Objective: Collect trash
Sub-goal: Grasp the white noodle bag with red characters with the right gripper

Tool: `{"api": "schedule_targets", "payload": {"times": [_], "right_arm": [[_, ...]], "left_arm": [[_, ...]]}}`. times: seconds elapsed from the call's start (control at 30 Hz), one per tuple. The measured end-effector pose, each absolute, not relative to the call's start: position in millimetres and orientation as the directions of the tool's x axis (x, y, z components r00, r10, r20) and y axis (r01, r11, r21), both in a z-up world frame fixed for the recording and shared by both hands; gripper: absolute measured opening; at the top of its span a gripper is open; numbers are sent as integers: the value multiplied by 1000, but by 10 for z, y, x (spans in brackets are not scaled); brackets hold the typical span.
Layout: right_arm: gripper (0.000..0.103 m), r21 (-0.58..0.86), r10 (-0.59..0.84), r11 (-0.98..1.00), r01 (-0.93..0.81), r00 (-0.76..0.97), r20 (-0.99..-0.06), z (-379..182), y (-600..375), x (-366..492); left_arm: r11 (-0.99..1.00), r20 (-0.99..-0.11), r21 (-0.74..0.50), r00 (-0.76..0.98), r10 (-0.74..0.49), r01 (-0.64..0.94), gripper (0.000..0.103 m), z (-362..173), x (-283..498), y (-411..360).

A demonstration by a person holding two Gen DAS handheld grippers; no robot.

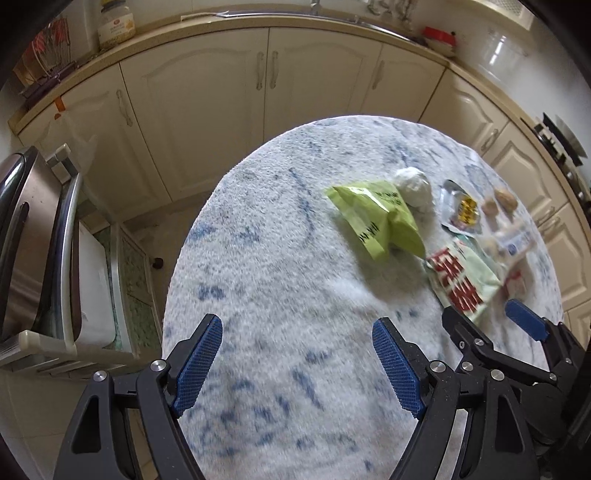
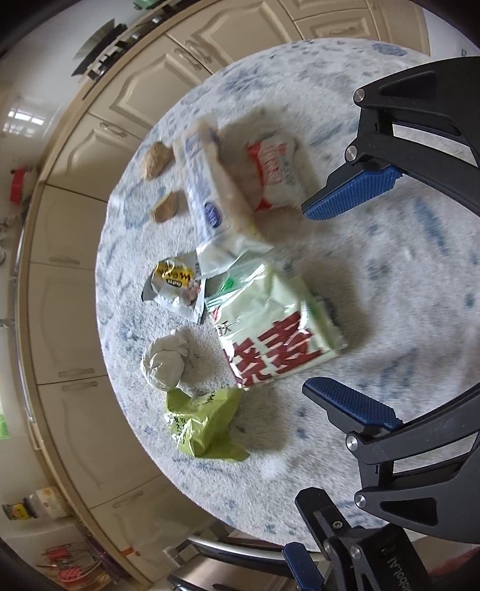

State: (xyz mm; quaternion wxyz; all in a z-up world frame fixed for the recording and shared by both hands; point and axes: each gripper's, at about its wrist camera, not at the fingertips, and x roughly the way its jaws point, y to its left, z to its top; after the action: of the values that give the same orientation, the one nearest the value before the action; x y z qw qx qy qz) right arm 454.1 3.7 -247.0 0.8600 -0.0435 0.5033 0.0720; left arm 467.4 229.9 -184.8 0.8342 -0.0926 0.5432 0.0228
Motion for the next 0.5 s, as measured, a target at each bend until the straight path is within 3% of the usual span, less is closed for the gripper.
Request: {"api": "schedule_targets", "payload": {"times": [0.1,0.27,0.3,0.37,0.5], "right_arm": [[96,2,80,987,-160,480,-873,-2525,83,4681],[96,17,103,985,-174,502,-858,-2548,148,4797],[95,38,123,984,-177,503,-855,-2559,144,4807],[81,49,142,981,-187,524,-840,-2536,140,4777],[76,71,160,980,-186,523,-837,-2517,114,4729]], "left_arm": [[979,-915,-130,400,-57,-159,80,-1940,4825,2391],[974,-912,-146,406,-64,-175,80,-1989,4919,2462],[973,-911,-151,407,-67,-177,80,-1985,4919,2465],[970,-910,-163,408,-77,-178,80,-1985,4927,2471],[969,-911,-165,405,-79,-182,80,-1947,4880,2452]]}}
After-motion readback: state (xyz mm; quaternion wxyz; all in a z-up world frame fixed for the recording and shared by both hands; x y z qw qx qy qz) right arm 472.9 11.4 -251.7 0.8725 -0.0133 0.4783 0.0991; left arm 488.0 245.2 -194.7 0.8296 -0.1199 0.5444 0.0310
